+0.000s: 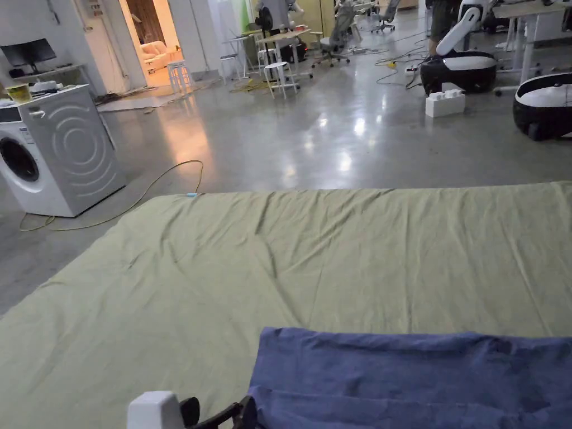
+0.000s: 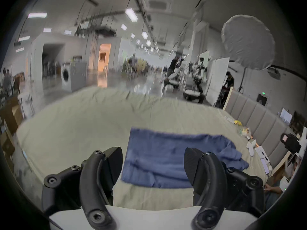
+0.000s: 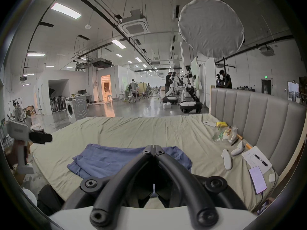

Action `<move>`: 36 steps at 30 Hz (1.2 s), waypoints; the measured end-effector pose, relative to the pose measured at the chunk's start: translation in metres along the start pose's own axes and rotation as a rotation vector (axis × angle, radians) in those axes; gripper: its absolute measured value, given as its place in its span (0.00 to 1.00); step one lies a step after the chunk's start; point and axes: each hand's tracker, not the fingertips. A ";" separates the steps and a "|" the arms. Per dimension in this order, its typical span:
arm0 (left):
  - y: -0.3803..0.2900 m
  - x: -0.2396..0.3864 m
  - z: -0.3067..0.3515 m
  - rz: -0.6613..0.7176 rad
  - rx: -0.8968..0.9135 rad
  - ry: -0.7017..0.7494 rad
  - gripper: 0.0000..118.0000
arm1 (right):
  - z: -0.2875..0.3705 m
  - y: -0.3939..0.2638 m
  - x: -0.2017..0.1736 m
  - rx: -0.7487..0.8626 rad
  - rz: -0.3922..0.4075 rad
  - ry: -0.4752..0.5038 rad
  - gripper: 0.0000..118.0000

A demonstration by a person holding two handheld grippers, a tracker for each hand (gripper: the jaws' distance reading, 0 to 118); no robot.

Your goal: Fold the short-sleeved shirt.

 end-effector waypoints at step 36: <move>-0.061 -0.014 -0.172 -0.158 -0.449 0.130 0.12 | -0.204 -0.147 0.087 -0.558 -0.059 -0.191 0.09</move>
